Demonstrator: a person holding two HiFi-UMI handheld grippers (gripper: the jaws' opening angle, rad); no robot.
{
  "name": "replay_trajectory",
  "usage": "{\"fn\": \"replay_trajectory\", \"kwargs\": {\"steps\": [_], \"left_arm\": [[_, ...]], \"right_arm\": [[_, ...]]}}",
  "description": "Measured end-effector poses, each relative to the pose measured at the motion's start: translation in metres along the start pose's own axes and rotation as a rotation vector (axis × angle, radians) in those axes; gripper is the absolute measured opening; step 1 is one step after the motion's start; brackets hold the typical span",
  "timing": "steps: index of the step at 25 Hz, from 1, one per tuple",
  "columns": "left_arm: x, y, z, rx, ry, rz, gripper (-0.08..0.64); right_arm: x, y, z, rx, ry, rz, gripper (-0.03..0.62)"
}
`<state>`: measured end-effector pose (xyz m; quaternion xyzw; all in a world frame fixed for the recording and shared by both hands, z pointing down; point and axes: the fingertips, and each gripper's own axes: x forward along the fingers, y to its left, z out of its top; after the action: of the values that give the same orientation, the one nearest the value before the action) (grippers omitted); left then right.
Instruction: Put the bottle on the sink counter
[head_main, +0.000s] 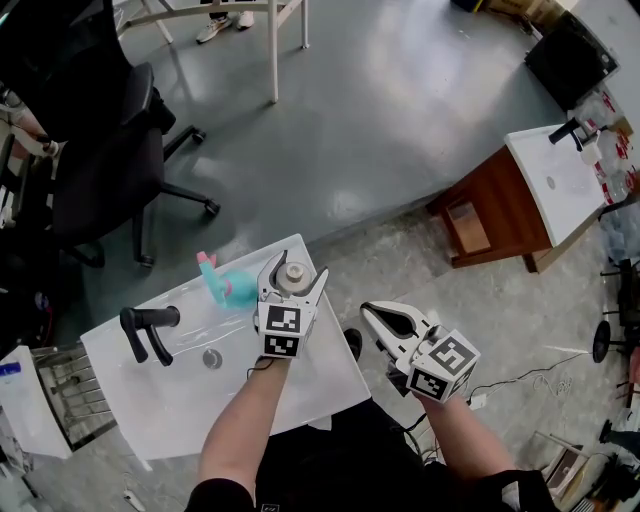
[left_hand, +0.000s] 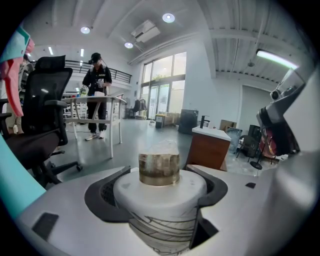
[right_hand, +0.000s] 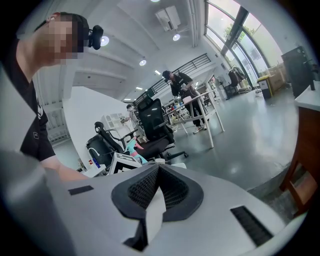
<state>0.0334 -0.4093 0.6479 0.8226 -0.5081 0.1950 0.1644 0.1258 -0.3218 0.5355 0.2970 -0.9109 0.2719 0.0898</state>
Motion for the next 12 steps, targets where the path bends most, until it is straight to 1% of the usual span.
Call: {"fn": "replay_trajectory", "kwargs": {"steps": [3, 7, 12], "left_arm": [[-0.0008, -0.0025, -0.0018, 0.016, 0.016, -0.006, 0.334], [-0.0040, -0.0054, -0.0049, 0.018, 0.035, -0.016, 0.334], [-0.0089, -0.0061, -0.0038, 0.023, 0.037, -0.013, 0.334]], "right_arm": [[0.0003, 0.0009, 0.0014, 0.003, -0.005, -0.001, 0.014], [-0.0003, 0.0038, 0.0042, 0.003, -0.015, 0.001, 0.014], [-0.0021, 0.0054, 0.0058, 0.006, -0.017, -0.010, 0.014]]}}
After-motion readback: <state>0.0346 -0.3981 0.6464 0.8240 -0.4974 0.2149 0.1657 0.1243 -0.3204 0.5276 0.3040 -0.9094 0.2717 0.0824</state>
